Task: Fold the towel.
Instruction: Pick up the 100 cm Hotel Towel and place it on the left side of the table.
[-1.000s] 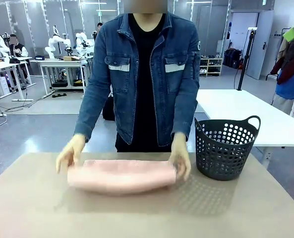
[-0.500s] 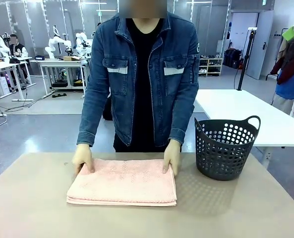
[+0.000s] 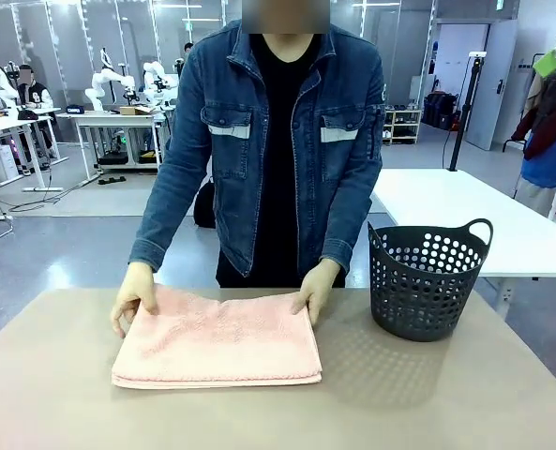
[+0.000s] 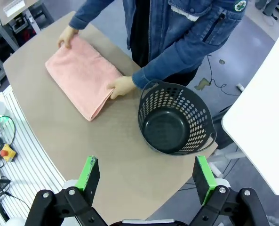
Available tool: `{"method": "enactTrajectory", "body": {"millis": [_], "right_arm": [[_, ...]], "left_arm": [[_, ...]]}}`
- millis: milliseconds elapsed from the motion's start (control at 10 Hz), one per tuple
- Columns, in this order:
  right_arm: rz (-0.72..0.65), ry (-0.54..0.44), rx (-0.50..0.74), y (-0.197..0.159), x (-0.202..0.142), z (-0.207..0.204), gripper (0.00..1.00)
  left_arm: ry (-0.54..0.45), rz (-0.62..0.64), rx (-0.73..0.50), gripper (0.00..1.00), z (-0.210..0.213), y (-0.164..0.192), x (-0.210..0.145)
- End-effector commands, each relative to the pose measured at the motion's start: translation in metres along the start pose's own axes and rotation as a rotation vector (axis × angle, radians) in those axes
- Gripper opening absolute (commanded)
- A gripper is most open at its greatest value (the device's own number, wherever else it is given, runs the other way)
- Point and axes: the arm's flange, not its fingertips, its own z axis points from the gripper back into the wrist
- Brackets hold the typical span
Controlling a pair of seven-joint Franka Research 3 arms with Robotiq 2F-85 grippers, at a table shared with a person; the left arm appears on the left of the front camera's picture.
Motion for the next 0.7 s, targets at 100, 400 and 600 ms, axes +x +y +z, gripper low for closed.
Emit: {"method": "enactTrajectory", "body": {"millis": [100,400,600], "right_arm": [[0.002,0.007,0.004,-0.0002,-0.0001,0.0016,1.00],[0.002,0.007,0.004,-0.0002,-0.0001,0.0016,1.00],[0.002,0.007,0.004,-0.0002,-0.0001,0.0016,1.00]], "left_arm": [[0.012,-0.002,-0.005,1.00,0.0029,-0.0008,0.0003],[0.012,-0.002,-0.005,1.00,0.0029,-0.0008,0.0003],[0.012,-0.002,-0.005,1.00,0.0029,-0.0008,0.0003]]}}
